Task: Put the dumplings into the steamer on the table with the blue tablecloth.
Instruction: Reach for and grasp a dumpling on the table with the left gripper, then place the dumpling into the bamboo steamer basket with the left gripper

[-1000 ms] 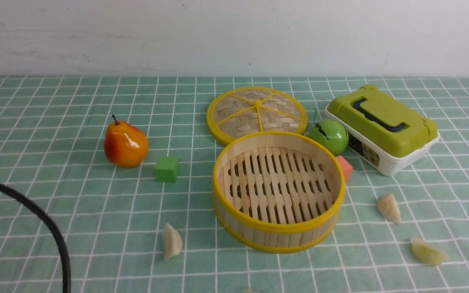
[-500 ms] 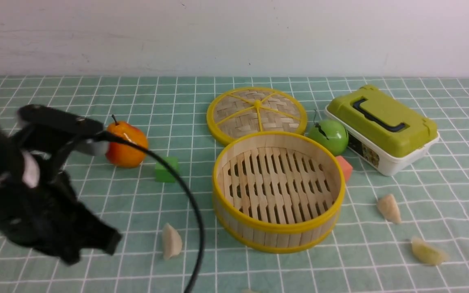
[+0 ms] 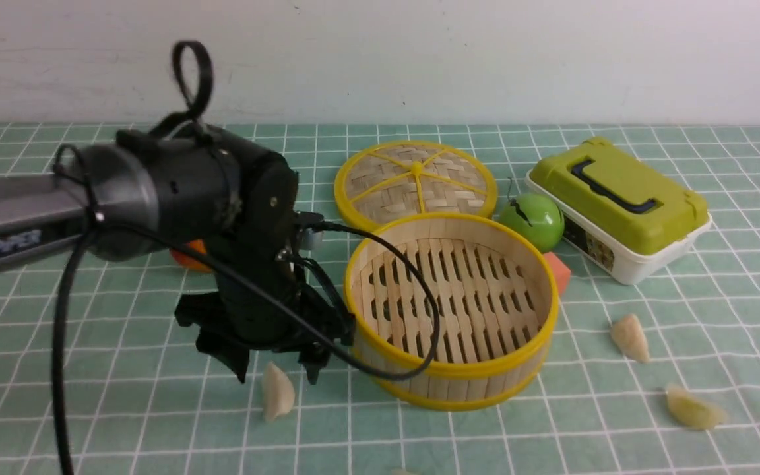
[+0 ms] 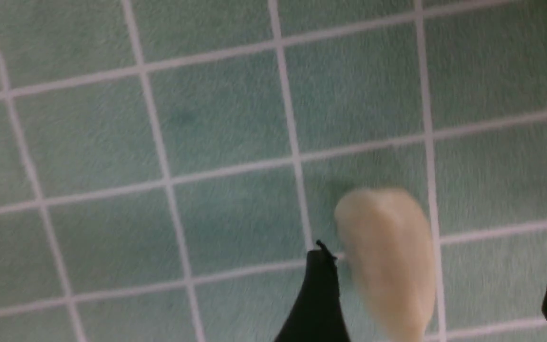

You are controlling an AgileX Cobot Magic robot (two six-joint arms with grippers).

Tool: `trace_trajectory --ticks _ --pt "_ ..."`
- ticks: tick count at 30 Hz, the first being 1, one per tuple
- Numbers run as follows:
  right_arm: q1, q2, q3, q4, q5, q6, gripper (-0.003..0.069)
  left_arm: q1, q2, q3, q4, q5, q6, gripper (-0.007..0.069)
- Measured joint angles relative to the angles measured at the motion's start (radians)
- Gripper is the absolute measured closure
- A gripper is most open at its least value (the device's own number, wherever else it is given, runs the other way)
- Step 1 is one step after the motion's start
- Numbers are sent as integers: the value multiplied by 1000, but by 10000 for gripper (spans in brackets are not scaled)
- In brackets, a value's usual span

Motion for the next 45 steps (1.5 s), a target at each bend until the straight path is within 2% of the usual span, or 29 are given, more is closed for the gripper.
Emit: trace_trajectory --ticks 2,5,6,10,11,18,25,28,37,45 --pt "0 0 0 0 -8 -1 674 0 37 -1 1 -29 -26 50" --pt "0 0 0 0 -13 -2 673 0 74 -4 -1 -41 -45 102" --pt "0 0 0 0 -15 -2 673 0 82 -4 -1 -41 -46 143" --pt "0 0 0 0 -34 -2 670 0 90 -5 -2 -40 -45 409" --pt "0 0 0 0 -38 -2 670 1 90 -6 -2 -40 -45 424" --pt "0 0 0 0 -40 -2 664 0 46 -63 -2 56 38 406" --pt "0 0 0 0 -43 -2 664 -76 -5 -385 -9 160 122 410" --pt "0 0 0 1 -58 -2 662 -100 77 -540 -56 173 125 455" --pt "45 0 0 -1 -64 -2 656 -101 435 -934 -163 186 125 454" --pt "51 0 0 -16 -67 -2 650 -101 575 -1060 -161 148 115 454"
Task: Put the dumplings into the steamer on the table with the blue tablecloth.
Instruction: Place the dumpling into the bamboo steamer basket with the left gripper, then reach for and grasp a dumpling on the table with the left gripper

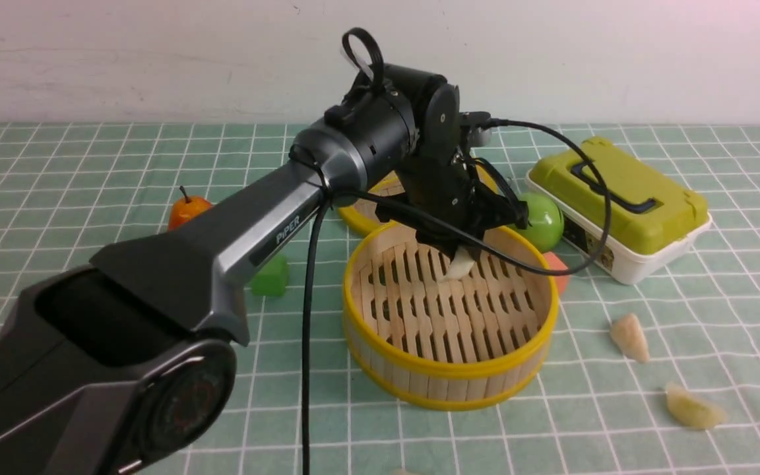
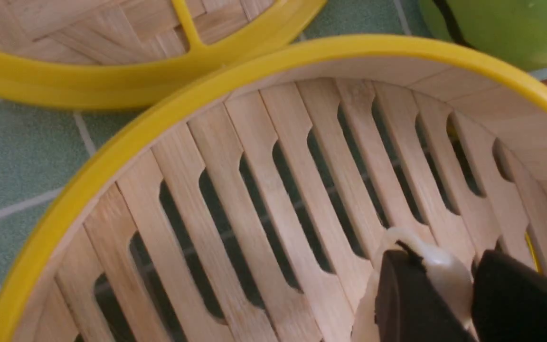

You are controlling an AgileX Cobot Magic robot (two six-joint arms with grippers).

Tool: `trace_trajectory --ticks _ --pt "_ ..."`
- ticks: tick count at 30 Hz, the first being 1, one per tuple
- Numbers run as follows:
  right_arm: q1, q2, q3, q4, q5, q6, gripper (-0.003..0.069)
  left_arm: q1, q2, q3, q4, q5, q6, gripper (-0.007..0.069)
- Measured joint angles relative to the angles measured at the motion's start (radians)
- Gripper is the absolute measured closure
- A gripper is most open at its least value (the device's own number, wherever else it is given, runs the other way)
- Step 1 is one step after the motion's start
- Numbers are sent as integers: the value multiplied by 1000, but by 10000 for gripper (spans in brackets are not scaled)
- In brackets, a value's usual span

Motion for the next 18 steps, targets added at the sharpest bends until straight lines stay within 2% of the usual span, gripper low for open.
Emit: trace_trajectory --ticks 3,5,8,11,13,15,18 --pt "0 0 0 -7 -8 0 650 0 19 -3 9 4 -8 443" --pt "1 0 0 -10 -15 0 650 0 30 -7 14 -9 -10 387" --pt "8 0 0 -11 -20 0 648 0 27 -9 20 35 -12 206" --pt "8 0 0 -11 -21 0 645 0 -6 -20 27 96 -25 89" --pt "8 0 0 -11 -21 0 643 1 -53 -27 28 139 -41 40" --pt "8 0 0 -11 -21 0 638 1 -119 -30 28 168 -45 21" --pt "8 0 0 -7 -21 0 636 1 -233 -6 24 176 -37 34"
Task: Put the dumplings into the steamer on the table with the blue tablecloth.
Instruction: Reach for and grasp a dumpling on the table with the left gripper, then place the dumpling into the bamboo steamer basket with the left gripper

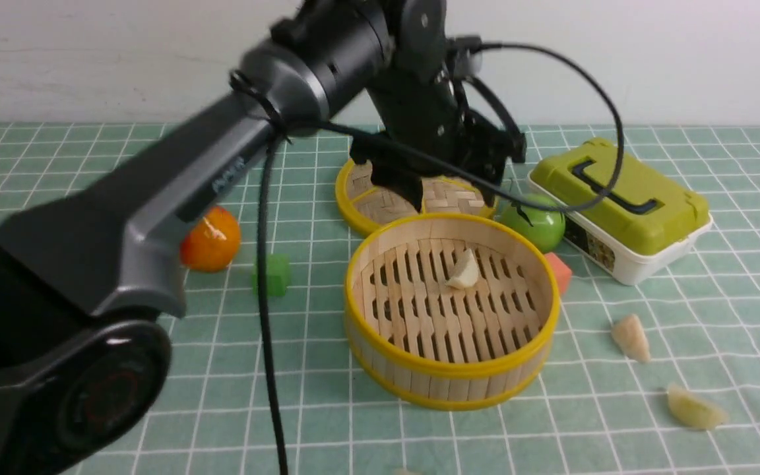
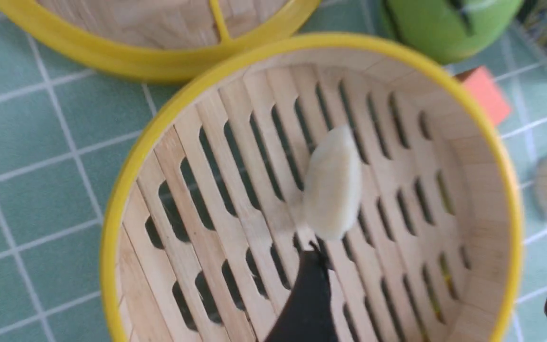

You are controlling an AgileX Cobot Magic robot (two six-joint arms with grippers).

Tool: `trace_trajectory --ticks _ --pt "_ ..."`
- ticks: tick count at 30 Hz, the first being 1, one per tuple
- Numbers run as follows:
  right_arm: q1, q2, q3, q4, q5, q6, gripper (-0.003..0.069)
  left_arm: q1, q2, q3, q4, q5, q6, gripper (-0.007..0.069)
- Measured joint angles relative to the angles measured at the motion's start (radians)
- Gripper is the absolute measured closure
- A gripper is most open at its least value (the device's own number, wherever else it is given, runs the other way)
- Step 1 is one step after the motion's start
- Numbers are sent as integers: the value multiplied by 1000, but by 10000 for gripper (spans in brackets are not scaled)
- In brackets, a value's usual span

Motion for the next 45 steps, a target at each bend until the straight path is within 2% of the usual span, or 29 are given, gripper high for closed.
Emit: trace_trajectory --ticks 7,12,14,17,20,24,32,36,41,45 --pt "0 0 0 4 0 0 628 -62 -277 338 33 3 55 106" --pt "0 0 0 8 1 0 622 -163 -455 745 96 -9 -17 116" --pt "0 0 0 9 0 0 619 -176 -471 841 96 -45 -55 116" --pt "0 0 0 9 0 0 618 -193 -472 1029 58 -196 -144 116" --pt "0 0 0 9 0 0 618 -195 -447 1115 29 -303 -172 116" --pt "0 0 0 12 0 0 615 -195 -391 1161 -15 -401 -181 117" --pt "0 0 0 12 0 0 605 -195 -329 1162 -95 -496 -182 133" --pt "0 0 0 12 0 0 599 -195 -301 1162 -106 -487 -181 224" --pt "13 0 0 12 0 0 597 -195 -291 1161 -107 -469 -160 398" --pt "54 0 0 -2 0 0 594 -195 -291 1143 -108 -439 -126 419"
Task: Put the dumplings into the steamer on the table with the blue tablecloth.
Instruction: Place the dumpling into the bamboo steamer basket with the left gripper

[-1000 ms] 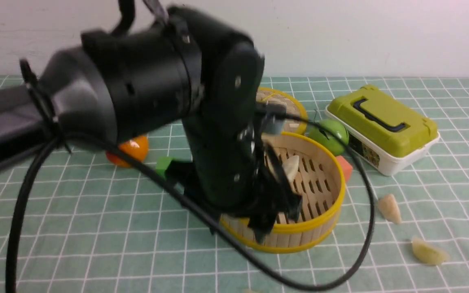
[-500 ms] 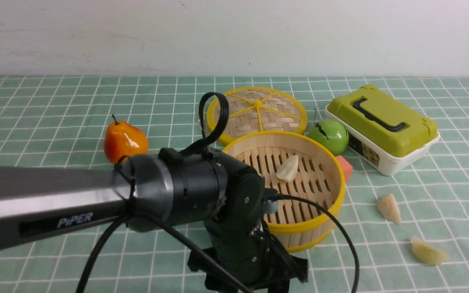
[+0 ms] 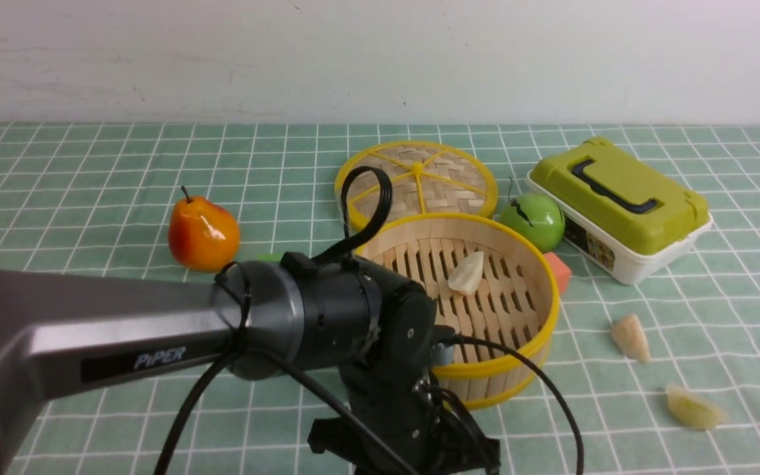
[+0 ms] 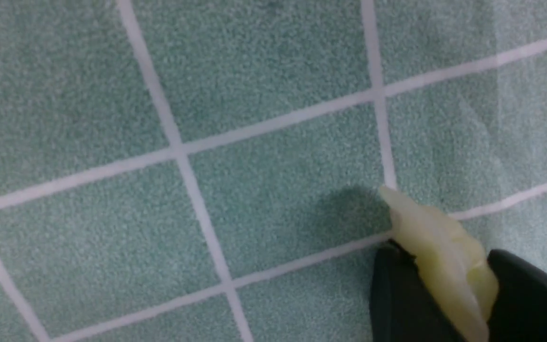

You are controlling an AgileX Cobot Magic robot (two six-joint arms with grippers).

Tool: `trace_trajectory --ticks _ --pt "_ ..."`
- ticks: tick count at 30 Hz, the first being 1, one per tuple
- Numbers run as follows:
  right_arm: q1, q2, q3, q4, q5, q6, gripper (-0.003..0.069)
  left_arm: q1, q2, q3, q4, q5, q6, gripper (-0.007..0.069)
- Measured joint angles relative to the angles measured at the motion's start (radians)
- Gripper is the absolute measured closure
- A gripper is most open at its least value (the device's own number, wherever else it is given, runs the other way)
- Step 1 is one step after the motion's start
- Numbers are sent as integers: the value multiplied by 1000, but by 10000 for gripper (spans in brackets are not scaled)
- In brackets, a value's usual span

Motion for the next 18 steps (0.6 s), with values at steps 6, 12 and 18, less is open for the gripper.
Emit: trace_trajectory --ticks 6,12,18 --pt "62 0 0 -53 0 0 588 4 -87 -188 81 120 100 419" --pt "65 0 0 -56 -7 0 583 131 -43 -469 116 140 129 419" --pt "65 0 0 -65 12 31 574 263 198 -699 68 198 224 419"
